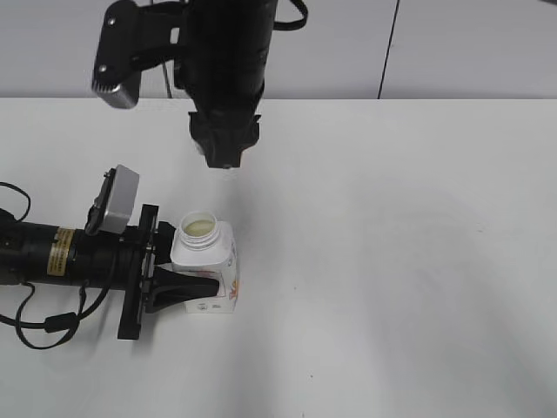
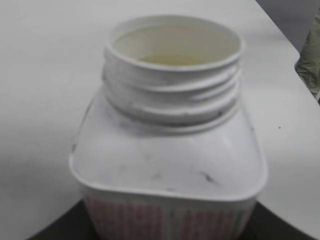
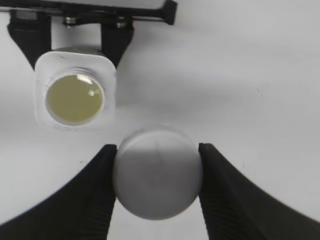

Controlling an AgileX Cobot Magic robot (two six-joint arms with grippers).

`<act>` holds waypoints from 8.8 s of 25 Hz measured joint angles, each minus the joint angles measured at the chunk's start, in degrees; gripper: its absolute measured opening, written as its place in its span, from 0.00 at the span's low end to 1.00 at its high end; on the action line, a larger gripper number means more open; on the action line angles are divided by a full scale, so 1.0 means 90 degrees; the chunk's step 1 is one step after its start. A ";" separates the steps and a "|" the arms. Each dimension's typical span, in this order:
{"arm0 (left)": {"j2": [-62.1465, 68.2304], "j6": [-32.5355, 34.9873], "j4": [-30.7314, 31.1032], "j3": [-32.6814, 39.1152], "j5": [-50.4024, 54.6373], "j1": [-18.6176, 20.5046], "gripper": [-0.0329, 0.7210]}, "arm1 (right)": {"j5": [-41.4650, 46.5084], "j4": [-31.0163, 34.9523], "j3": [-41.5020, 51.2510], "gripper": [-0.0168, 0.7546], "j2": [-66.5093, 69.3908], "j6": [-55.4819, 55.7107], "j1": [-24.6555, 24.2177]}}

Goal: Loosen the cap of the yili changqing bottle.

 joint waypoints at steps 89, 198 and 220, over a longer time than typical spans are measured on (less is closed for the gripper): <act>0.0001 -0.0285 0.0115 0.0000 0.0205 0.0024 0.83 | -0.4019 0.0094 0.5399 0.77 -0.0857 0.6595 -0.3768; -1.2855 0.2535 -1.0303 0.1570 1.4512 0.1184 0.68 | -0.0064 -0.0453 0.5228 0.77 -0.7223 0.6534 -0.3768; -1.4095 0.2675 -1.0360 0.1710 1.4510 0.0896 0.68 | -0.0087 -0.0392 0.6771 0.77 -0.8981 0.6219 -0.3768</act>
